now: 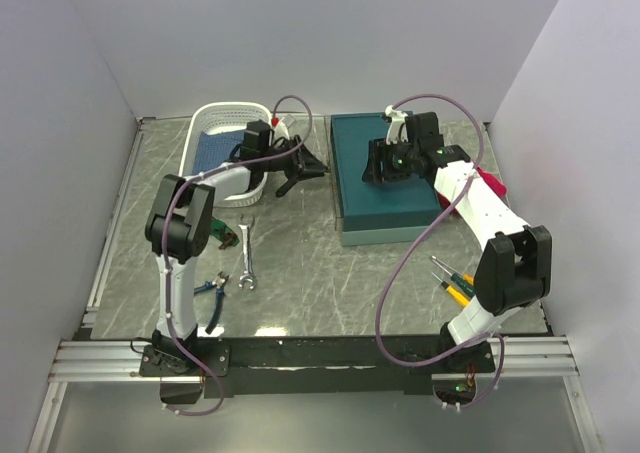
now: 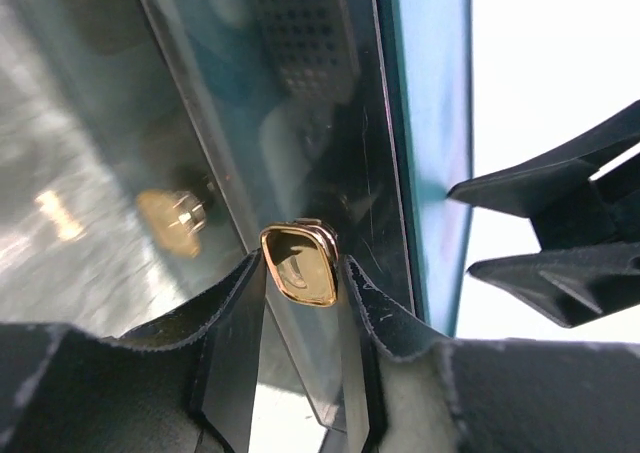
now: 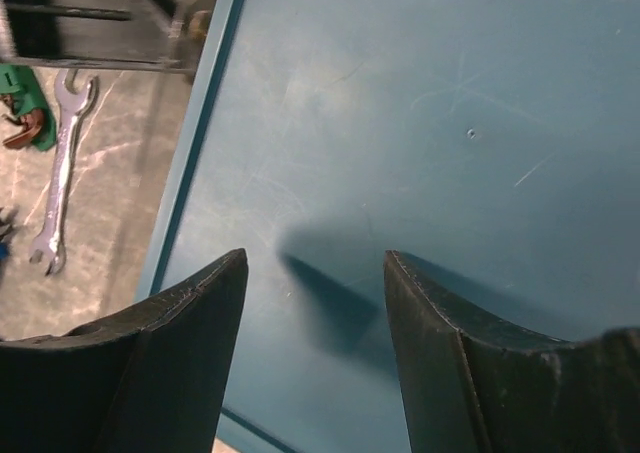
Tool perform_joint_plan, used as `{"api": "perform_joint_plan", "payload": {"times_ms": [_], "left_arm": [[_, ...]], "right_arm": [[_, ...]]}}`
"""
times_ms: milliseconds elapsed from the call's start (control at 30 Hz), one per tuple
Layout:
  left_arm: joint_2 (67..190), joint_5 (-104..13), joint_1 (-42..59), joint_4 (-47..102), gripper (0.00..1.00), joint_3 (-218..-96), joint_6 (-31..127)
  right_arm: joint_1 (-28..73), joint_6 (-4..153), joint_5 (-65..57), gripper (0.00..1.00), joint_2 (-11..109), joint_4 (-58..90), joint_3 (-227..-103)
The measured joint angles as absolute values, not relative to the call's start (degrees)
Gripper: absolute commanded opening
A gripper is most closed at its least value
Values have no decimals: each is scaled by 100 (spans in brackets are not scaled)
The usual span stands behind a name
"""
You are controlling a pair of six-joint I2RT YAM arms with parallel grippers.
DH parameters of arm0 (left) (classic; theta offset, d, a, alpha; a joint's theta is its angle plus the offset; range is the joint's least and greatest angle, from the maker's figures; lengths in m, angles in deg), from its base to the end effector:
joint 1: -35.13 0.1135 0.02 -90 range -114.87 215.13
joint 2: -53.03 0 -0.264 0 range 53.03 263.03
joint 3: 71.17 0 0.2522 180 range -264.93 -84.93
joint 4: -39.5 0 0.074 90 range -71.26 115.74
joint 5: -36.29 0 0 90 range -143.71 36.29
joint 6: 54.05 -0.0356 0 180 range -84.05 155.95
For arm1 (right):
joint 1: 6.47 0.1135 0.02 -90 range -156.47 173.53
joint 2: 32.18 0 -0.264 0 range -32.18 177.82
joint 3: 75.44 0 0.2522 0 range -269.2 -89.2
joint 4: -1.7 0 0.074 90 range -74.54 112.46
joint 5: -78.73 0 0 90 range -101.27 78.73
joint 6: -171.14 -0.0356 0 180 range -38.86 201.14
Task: Sort the tools into containers
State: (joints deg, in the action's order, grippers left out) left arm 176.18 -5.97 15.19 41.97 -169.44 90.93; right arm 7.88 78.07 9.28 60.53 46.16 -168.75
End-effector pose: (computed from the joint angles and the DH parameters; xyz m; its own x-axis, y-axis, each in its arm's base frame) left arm 0.4457 -0.1897 0.1911 -0.9202 -0.2520 -0.2995 0.2072 0.3354 -0.9190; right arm 0.3477 0.1018 0.3055 -0.6959 -0.1263 -0.7070 -0.4406 0.8524 0.2815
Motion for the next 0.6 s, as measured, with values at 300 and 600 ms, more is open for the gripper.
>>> {"api": "perform_joint_plan", "payload": {"times_ms": [300,600], "left_arm": [[16812,-1493,1685,2717,1,-16754,7791],[16460,-2066,1711,2051,11,-16748,7124]], "right_arm": [[788,7951,784,65,6055,4454,-16836],[788,7973,758,65,6060,4424,-16836]]}}
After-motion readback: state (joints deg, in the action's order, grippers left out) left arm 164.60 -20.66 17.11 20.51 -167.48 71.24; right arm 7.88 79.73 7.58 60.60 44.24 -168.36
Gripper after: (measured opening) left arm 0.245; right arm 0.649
